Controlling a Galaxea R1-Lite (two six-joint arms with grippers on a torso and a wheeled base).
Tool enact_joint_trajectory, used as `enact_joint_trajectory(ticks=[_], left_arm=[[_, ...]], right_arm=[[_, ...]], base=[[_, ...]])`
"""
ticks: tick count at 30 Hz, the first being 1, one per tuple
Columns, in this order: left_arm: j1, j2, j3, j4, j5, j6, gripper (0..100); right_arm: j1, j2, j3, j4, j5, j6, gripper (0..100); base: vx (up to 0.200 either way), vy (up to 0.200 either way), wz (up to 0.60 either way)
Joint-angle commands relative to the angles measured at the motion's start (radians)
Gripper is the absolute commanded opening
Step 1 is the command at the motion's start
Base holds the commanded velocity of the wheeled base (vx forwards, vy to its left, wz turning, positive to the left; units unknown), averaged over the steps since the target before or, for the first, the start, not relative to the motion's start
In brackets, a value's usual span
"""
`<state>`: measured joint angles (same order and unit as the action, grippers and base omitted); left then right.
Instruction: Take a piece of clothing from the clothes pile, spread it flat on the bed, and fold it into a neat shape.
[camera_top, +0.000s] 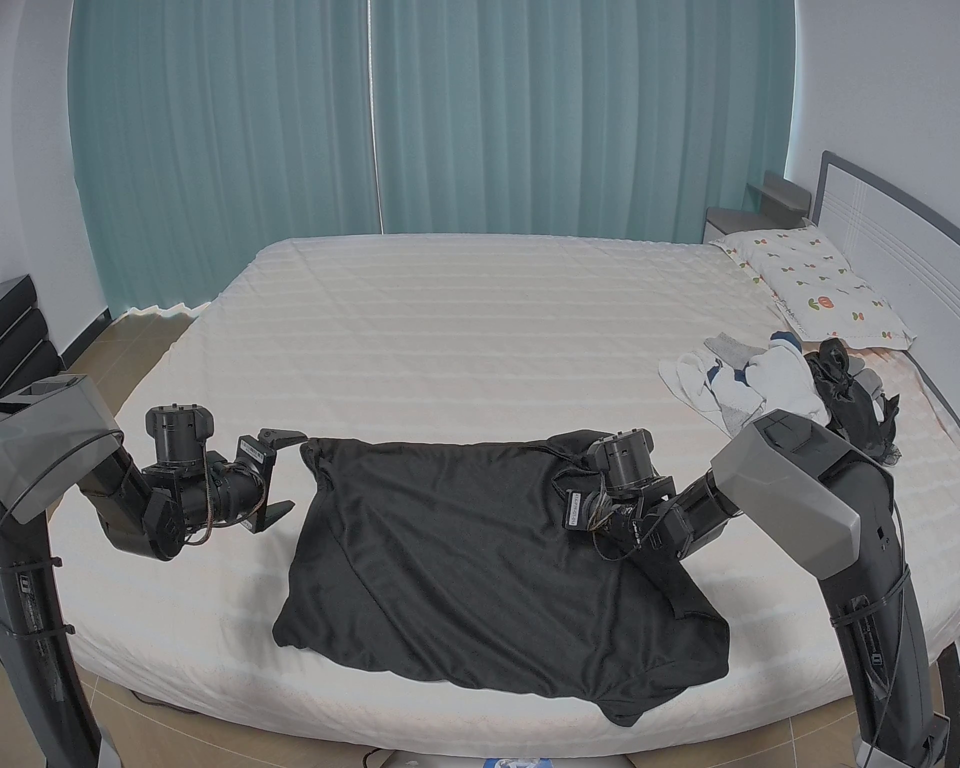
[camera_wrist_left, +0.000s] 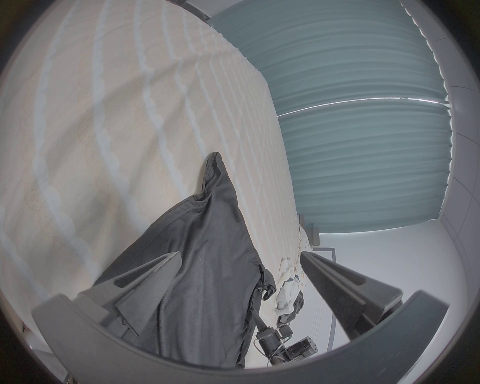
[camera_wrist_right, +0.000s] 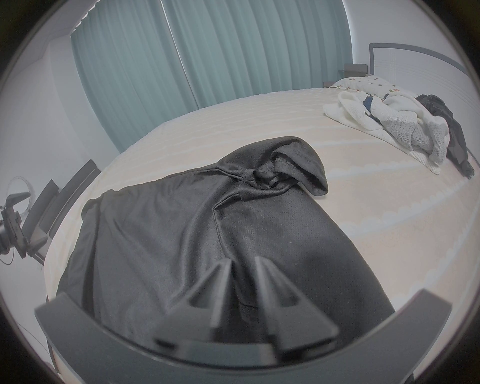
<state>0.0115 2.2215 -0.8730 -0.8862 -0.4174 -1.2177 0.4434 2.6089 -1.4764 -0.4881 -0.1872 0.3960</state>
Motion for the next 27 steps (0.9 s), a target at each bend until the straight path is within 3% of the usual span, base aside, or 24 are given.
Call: enact_joint_trajectory(ticks=[1, 7, 13, 27], left_arm=[[0.001, 0.004, 0.002, 0.0, 0.0, -0.002, 100], [0.001, 0.004, 0.002, 0.0, 0.0, -0.002, 100], [0.001, 0.004, 0.002, 0.0, 0.0, 0.0, 100], [0.001, 0.006, 0.002, 0.0, 0.0, 0.0, 100]], right_arm=[[-0.008, 0.014, -0.015, -0.003, -0.006, 0.006, 0], [-0.035, -0.04, -0.01, -0.009, -0.009, 0.006, 0], [-0.137, -0.102, -0.007, -0.015, 0.006, 0.011, 0], [-0.295, -0.026, -0.047, -0.089, 0.018, 0.038, 0]], base=[[0.0, 0.0, 0.0], [0.0, 0.0, 0.0], [0.0, 0.0, 0.0], [0.0, 0.0, 0.0]])
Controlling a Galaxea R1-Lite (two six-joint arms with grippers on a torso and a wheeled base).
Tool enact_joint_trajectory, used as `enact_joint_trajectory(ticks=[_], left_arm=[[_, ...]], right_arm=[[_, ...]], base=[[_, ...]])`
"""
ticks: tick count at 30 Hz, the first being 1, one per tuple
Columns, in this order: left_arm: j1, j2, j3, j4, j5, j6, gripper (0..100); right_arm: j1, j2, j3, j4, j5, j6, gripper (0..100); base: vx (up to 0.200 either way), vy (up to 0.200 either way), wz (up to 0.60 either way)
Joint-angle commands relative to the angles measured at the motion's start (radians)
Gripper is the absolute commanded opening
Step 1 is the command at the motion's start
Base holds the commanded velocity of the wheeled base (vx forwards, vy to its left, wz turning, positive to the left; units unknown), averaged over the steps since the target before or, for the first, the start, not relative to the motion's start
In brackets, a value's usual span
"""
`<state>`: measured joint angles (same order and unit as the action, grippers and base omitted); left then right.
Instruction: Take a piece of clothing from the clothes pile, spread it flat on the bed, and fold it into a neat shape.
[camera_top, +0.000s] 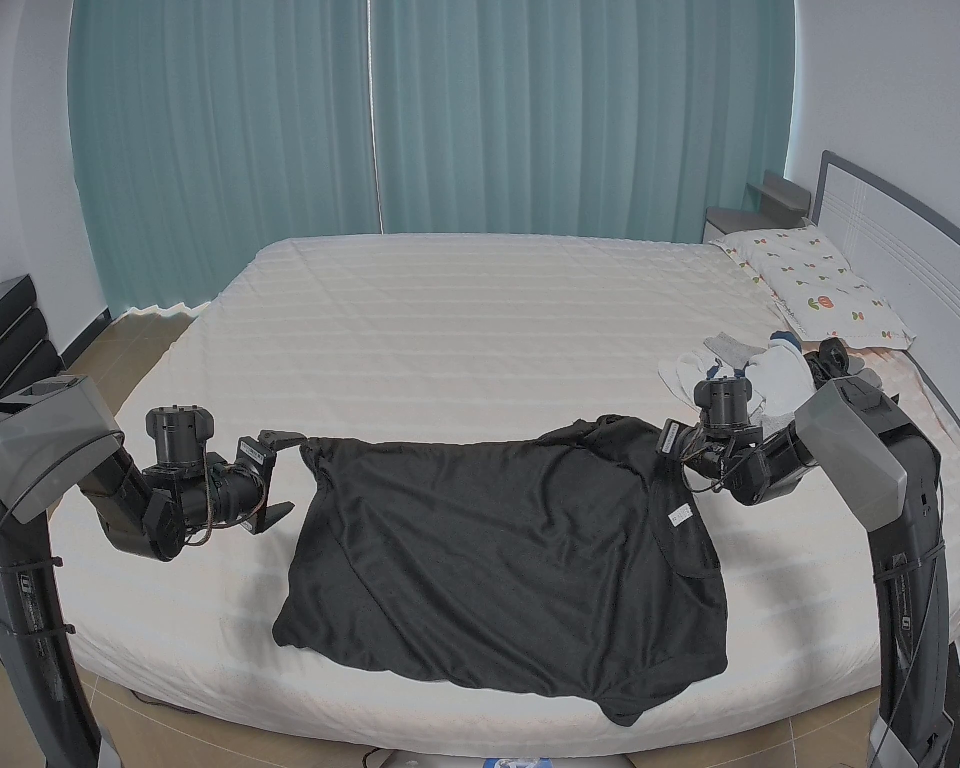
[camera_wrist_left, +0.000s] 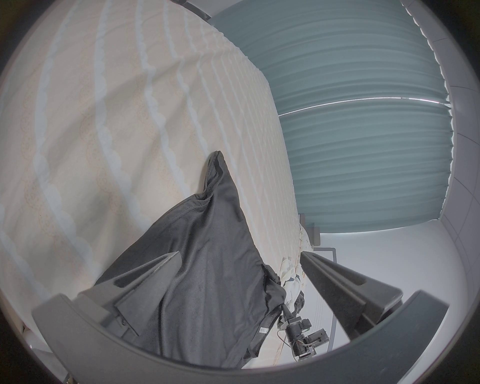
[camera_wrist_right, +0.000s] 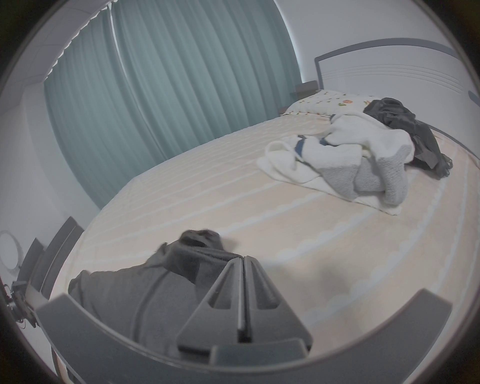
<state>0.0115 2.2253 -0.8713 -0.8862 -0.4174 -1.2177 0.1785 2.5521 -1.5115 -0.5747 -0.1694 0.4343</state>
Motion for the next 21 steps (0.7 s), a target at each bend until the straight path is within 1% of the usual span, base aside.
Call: enact_joint_trajectory(ticks=[1, 2, 6, 13, 20, 21], left_arm=[[0.001, 0.002, 0.0, 0.0, 0.0, 0.0, 100], [0.001, 0.002, 0.0, 0.0, 0.0, 0.0, 100], [0.001, 0.002, 0.0, 0.0, 0.0, 0.0, 100], [0.001, 0.002, 0.0, 0.0, 0.0, 0.0, 100], [-0.001, 0.002, 0.0, 0.0, 0.0, 0.0, 100], [-0.001, 0.002, 0.0, 0.0, 0.0, 0.0, 100]], right_arm=[[-0.042, 0.042, -0.026, -0.004, -0.001, 0.0, 0], [-0.057, 0.059, -0.039, -0.002, -0.001, 0.001, 0], [-0.076, 0.1, -0.062, -0.007, 0.001, 0.004, 0], [-0.077, 0.158, -0.11, -0.007, -0.013, 0.006, 0], [-0.082, 0.171, -0.122, -0.007, -0.015, 0.02, 0], [-0.083, 0.174, -0.121, -0.007, -0.015, 0.021, 100]], base=[[0.0, 0.0, 0.0], [0.0, 0.0, 0.0], [0.0, 0.0, 0.0], [0.0, 0.0, 0.0], [0.0, 0.0, 0.0], [0.0, 0.0, 0.0]])
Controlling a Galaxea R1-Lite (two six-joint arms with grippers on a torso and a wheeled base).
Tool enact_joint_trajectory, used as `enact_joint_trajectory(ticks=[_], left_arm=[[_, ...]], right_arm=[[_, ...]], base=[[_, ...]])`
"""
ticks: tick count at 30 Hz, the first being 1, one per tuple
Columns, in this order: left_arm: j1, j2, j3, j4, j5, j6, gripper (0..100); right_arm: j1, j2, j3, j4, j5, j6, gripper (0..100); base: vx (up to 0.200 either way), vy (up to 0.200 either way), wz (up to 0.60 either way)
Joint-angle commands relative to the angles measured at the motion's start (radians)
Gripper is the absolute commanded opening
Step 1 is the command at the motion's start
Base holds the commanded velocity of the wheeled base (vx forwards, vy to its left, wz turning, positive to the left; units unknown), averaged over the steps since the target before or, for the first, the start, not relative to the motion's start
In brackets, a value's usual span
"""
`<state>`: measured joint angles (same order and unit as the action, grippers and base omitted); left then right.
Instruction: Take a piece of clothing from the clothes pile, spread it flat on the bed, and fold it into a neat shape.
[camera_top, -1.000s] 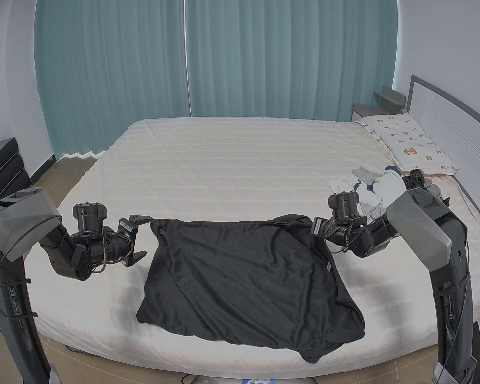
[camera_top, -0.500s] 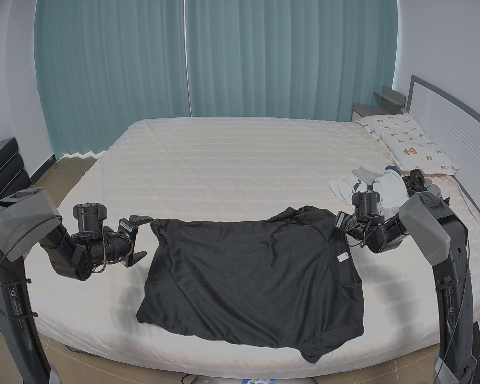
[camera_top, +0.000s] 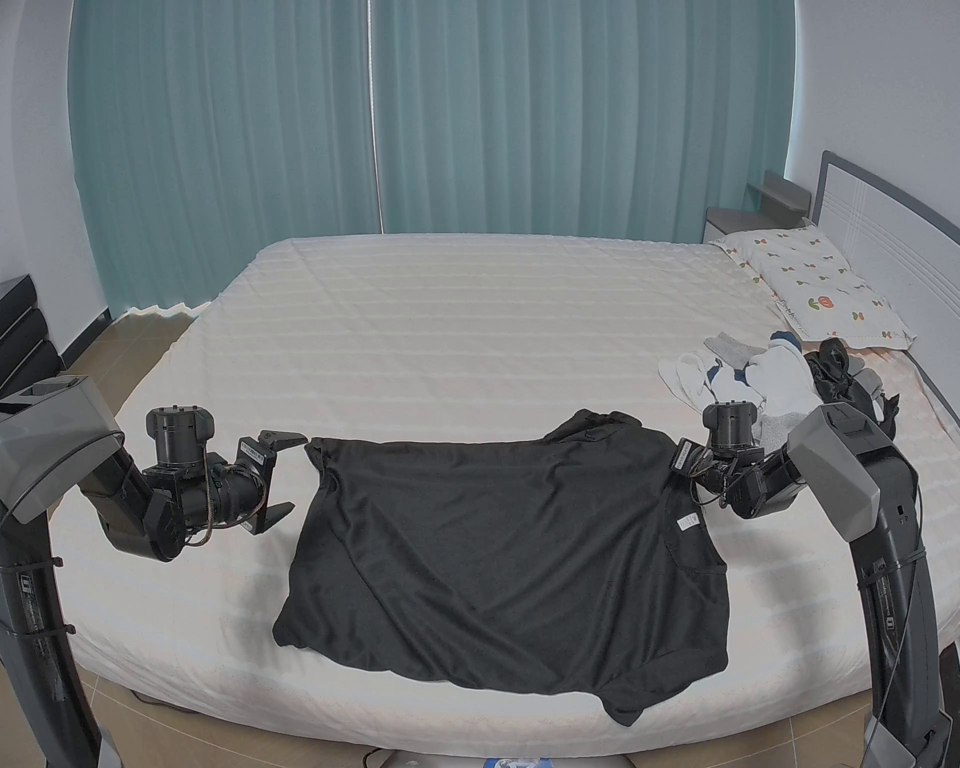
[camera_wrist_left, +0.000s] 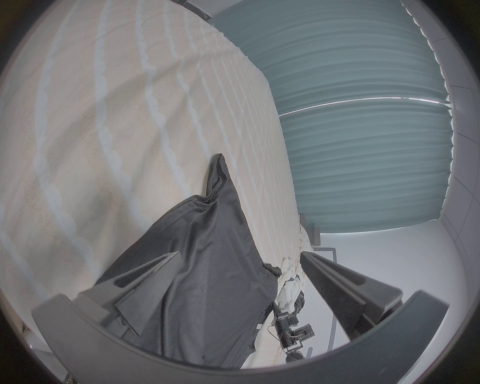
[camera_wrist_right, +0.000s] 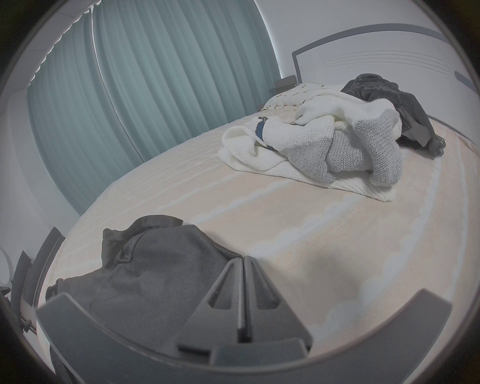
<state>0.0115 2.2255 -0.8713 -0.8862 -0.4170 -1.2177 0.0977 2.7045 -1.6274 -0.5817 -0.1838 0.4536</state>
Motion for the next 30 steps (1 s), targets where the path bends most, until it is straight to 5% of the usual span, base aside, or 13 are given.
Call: enact_joint_trajectory(ticks=[1, 9, 16, 21, 30], left_arm=[[-0.001, 0.002, 0.0, 0.0, 0.0, 0.0, 100], [0.001, 0.0, 0.002, 0.0, -0.002, 0.001, 100], [-0.002, -0.014, 0.066, -0.002, -0.005, 0.036, 100], [-0.007, -0.056, 0.123, 0.001, -0.005, 0.038, 100], [-0.058, -0.103, 0.255, 0.067, -0.006, 0.337, 100]], right_arm=[[-0.003, 0.023, -0.005, 0.0, 0.0, 0.004, 100], [-0.03, -0.111, 0.064, -0.021, 0.03, 0.114, 100], [-0.035, -0.359, 0.508, -0.081, 0.156, 0.12, 100], [-0.033, -0.443, 0.719, -0.19, 0.188, 0.122, 100], [-0.029, -0.483, 0.982, -0.379, 0.219, 0.126, 100]], base=[[0.0, 0.0, 0.0], [0.0, 0.0, 0.0], [0.0, 0.0, 0.0], [-0.16, 0.0, 0.0], [-0.111, 0.0, 0.0]])
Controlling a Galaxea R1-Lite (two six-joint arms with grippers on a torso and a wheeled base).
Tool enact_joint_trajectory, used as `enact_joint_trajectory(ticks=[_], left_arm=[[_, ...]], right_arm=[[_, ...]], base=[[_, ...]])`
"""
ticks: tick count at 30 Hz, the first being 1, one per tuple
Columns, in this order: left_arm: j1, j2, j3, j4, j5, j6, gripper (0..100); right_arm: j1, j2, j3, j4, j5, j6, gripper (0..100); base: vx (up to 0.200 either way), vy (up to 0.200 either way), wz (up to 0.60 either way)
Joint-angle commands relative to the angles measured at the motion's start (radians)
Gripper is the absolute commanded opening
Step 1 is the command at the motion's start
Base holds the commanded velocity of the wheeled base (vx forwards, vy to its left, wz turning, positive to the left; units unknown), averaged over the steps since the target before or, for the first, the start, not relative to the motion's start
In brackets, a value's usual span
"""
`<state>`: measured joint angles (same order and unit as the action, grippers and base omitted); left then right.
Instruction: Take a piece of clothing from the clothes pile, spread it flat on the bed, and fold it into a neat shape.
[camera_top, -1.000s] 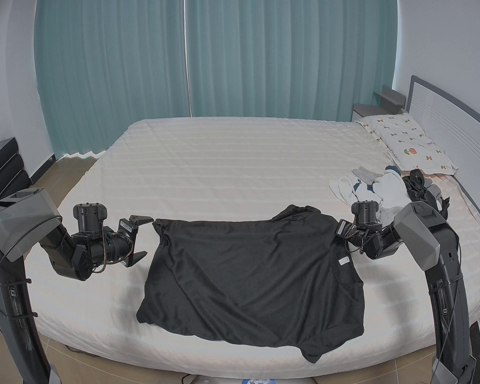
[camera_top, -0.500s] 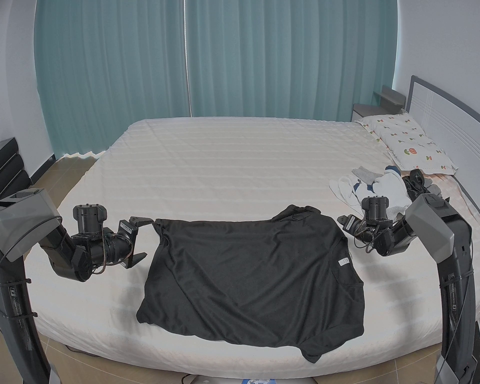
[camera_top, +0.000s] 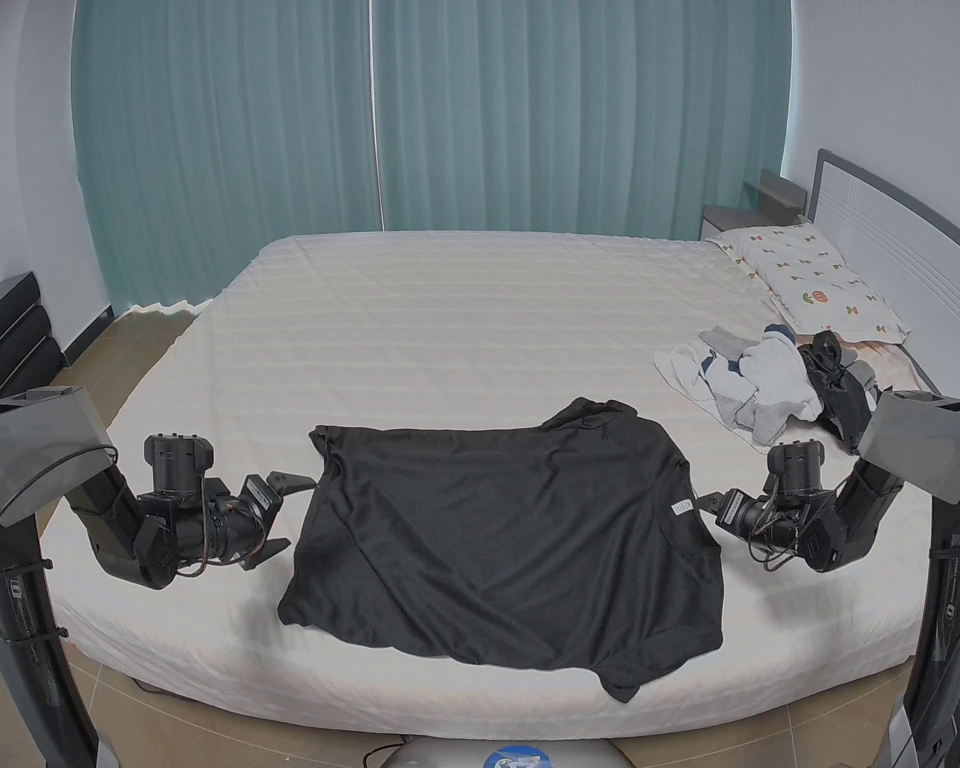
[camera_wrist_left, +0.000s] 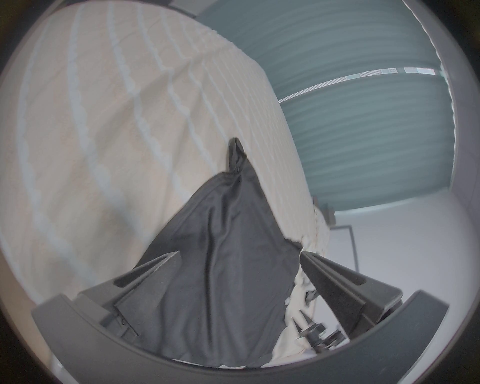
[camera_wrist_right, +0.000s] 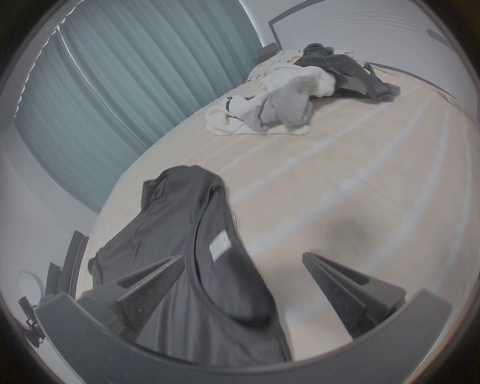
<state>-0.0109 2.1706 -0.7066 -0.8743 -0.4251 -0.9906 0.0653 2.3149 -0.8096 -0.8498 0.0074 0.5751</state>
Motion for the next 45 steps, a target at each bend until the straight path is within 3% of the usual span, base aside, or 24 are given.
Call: enact_joint_trajectory(ticks=[1, 6, 7, 9, 16, 24, 29, 30, 38, 45], left_arm=[[-0.038, -0.051, 0.087, 0.098, 0.003, 0.132, 100], [-0.081, -0.06, 0.075, 0.235, 0.048, 0.204, 100], [-0.101, -0.054, 0.076, 0.245, 0.123, 0.25, 100], [-0.106, -0.046, 0.081, 0.245, 0.17, 0.267, 100], [-0.118, -0.014, 0.073, 0.245, 0.198, 0.27, 100], [-0.155, 0.026, 0.065, 0.244, 0.322, 0.287, 100], [-0.162, 0.034, 0.065, 0.245, 0.344, 0.297, 100], [-0.162, 0.035, 0.065, 0.244, 0.344, 0.299, 0], [-0.158, 0.046, 0.033, 0.245, 0.347, 0.296, 0], [-0.133, 0.038, 0.035, 0.251, 0.359, 0.299, 0]], right_arm=[[0.005, -0.092, 0.182, -0.13, 0.036, 0.006, 100], [0.011, -0.088, 0.25, -0.187, 0.074, 0.011, 100], [0.024, -0.084, 0.274, -0.206, 0.082, 0.026, 100], [0.031, -0.084, 0.288, -0.227, 0.082, 0.051, 100], [0.045, -0.081, 0.302, -0.236, 0.083, 0.06, 100], [0.071, -0.077, 0.314, -0.236, 0.083, 0.06, 100], [0.083, -0.078, 0.328, -0.236, 0.083, 0.06, 100], [0.087, -0.078, 0.333, -0.236, 0.082, 0.06, 100], [0.113, -0.078, 0.405, -0.236, 0.126, 0.049, 100], [0.125, -0.083, 0.438, -0.235, 0.117, 0.045, 100]], base=[[0.0, 0.0, 0.0], [0.0, 0.0, 0.0], [0.0, 0.0, 0.0], [0.0, 0.0, 0.0], [0.0, 0.0, 0.0], [0.0, 0.0, 0.0], [0.0, 0.0, 0.0], [0.0, 0.0, 0.0], [0.0, 0.0, 0.0], [0.0, 0.0, 0.0]])
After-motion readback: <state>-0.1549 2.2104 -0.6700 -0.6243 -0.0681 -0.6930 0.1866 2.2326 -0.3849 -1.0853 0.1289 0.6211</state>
